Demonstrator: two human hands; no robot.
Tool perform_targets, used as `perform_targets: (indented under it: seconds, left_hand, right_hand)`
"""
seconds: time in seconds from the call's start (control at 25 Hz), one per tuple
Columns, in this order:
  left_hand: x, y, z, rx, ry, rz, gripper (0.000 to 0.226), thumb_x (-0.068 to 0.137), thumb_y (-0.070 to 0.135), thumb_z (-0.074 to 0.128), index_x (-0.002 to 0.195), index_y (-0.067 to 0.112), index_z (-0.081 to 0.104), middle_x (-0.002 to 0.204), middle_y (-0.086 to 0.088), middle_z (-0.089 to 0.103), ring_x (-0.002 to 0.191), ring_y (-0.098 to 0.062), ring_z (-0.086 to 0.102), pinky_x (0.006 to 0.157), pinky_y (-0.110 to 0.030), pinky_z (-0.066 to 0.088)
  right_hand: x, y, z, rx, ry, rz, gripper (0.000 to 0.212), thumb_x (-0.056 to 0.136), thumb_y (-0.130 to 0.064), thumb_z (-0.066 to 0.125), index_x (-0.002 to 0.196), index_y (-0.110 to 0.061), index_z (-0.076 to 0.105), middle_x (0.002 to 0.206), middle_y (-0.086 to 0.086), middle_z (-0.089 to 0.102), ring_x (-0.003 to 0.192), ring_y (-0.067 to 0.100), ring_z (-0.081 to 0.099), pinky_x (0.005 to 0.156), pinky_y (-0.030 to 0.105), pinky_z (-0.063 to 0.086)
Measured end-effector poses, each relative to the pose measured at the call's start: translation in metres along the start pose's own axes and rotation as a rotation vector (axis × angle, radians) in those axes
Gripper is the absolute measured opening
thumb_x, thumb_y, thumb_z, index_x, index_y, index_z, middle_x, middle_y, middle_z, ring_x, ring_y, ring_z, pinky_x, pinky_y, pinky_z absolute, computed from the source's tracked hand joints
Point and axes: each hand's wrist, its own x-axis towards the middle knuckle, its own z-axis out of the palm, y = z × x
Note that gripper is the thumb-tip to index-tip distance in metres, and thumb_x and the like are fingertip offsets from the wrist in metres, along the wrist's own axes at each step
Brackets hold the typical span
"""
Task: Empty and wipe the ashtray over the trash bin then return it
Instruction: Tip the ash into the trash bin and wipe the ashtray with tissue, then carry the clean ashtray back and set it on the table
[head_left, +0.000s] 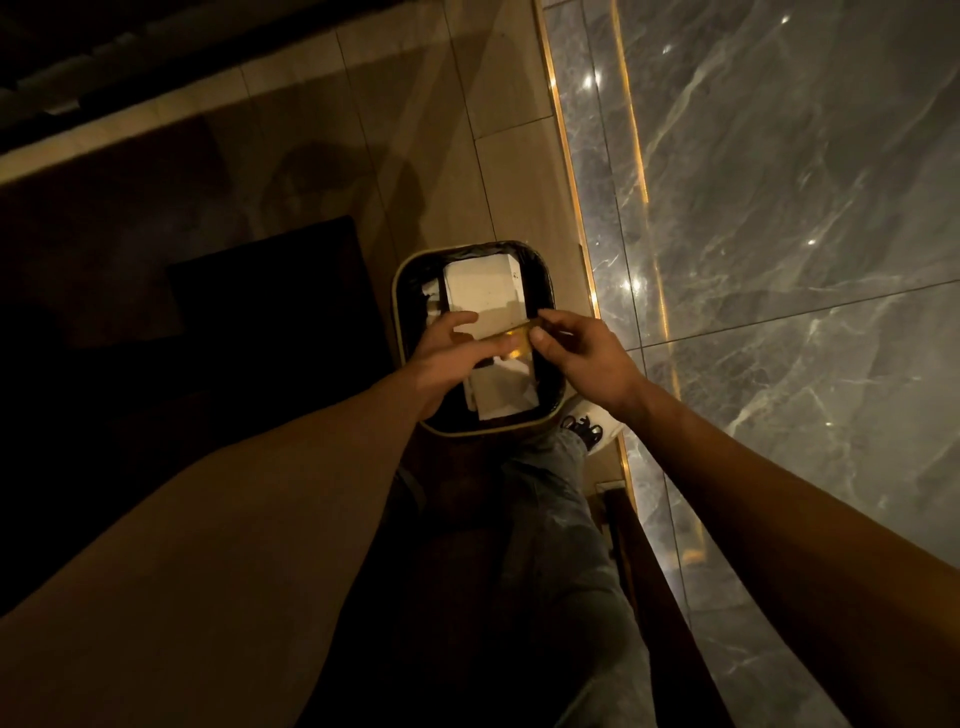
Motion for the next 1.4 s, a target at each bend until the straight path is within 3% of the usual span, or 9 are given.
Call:
perform_targets:
  seconds: [0.28,0.4,0.48,0.6,0.8,0.96,1.08,1.24,1.4]
  left_hand:
    - [-0.004,0.006,0.006,-0.181,0.109,0.011,0.072,0.049,0.074,0.075,0.102,0.026,0.068,0.118,-0.003,0.068,0.11,-0.021,0.064,0.102,-0.043,0.048]
    - [-0.019,0.02,0.009,-0.179,0.148,0.029,0.029,0.078,0.057,0.062,0.089,0.03,0.068,0.111,0.001,0.068,0.113,-0.02,0.061,0.106,-0.042,0.043]
    - [-0.039,0.034,0.012,-0.174,0.171,0.059,0.017,0.094,0.038,0.052,0.097,0.031,0.068,0.111,0.004,0.064,0.116,-0.018,0.056,0.107,-0.036,0.04]
    - [-0.061,0.043,0.013,-0.099,0.15,0.181,0.034,0.099,0.027,0.046,0.132,0.031,0.056,0.136,0.003,0.051,0.126,-0.013,0.046,0.104,-0.028,0.033]
    - [-0.092,0.047,0.01,0.362,0.091,0.407,0.083,0.068,0.037,0.079,0.141,0.037,0.04,0.143,0.001,0.045,0.133,-0.021,0.043,0.112,-0.042,0.037]
    - [-0.123,0.058,0.009,0.527,-0.004,0.466,0.121,0.057,0.017,0.092,0.153,0.026,0.019,0.153,-0.003,0.026,0.141,-0.024,0.031,0.11,-0.033,0.031]
    - [-0.141,0.061,0.005,0.612,0.01,0.536,0.124,0.054,0.019,0.093,0.153,0.025,0.019,0.152,-0.006,0.028,0.141,-0.026,0.031,0.113,-0.043,0.034]
    - [-0.175,0.071,0.001,0.549,0.054,0.657,0.113,0.053,0.02,0.094,0.147,0.021,0.031,0.143,-0.007,0.036,0.134,-0.024,0.037,0.106,-0.028,0.032]
    - [-0.219,0.099,-0.01,0.433,0.094,0.779,0.107,0.052,0.021,0.093,0.143,0.015,0.037,0.139,-0.004,0.038,0.123,-0.011,0.038,0.1,-0.018,0.031]
  right_hand:
    - [-0.009,-0.016,-0.003,0.025,0.107,0.053,0.034,0.095,-0.036,0.056,0.117,-0.011,0.064,0.117,0.006,0.065,0.11,0.015,0.058,0.082,0.02,0.045]
    - [-0.016,-0.025,-0.004,0.074,0.186,0.103,0.035,0.091,-0.045,0.059,0.112,-0.016,0.062,0.112,0.007,0.066,0.108,0.021,0.061,0.094,0.039,0.051]
    - [-0.021,-0.034,-0.006,0.119,0.211,0.131,0.036,0.087,-0.052,0.059,0.108,-0.023,0.061,0.11,0.009,0.067,0.104,0.025,0.065,0.095,0.046,0.053]
    - [-0.032,-0.05,-0.011,0.143,0.204,0.149,0.027,0.092,-0.045,0.055,0.108,-0.025,0.059,0.111,0.011,0.064,0.103,0.031,0.065,0.086,0.045,0.058]
    - [-0.056,-0.074,-0.023,0.097,0.221,0.123,0.023,0.098,-0.037,0.05,0.115,-0.021,0.055,0.115,0.015,0.059,0.097,0.035,0.065,0.053,0.024,0.055]
    - [-0.084,-0.091,-0.034,0.065,0.251,0.088,0.021,0.099,-0.036,0.048,0.111,-0.022,0.058,0.09,0.011,0.066,0.074,0.03,0.071,0.06,0.035,0.056]
    - [-0.103,-0.108,-0.037,0.057,0.244,0.119,0.024,0.099,-0.038,0.048,0.113,-0.022,0.061,0.083,0.011,0.066,0.065,0.023,0.069,0.056,0.028,0.055]
    - [-0.129,-0.137,-0.04,0.039,0.258,0.064,0.02,0.099,-0.032,0.05,0.11,-0.022,0.064,0.097,0.012,0.065,0.058,0.018,0.07,0.053,0.024,0.056]
    - [-0.161,-0.173,-0.047,0.03,0.22,-0.151,0.029,0.096,-0.025,0.059,0.124,-0.021,0.061,0.114,0.002,0.065,0.087,0.016,0.069,0.069,0.026,0.059]
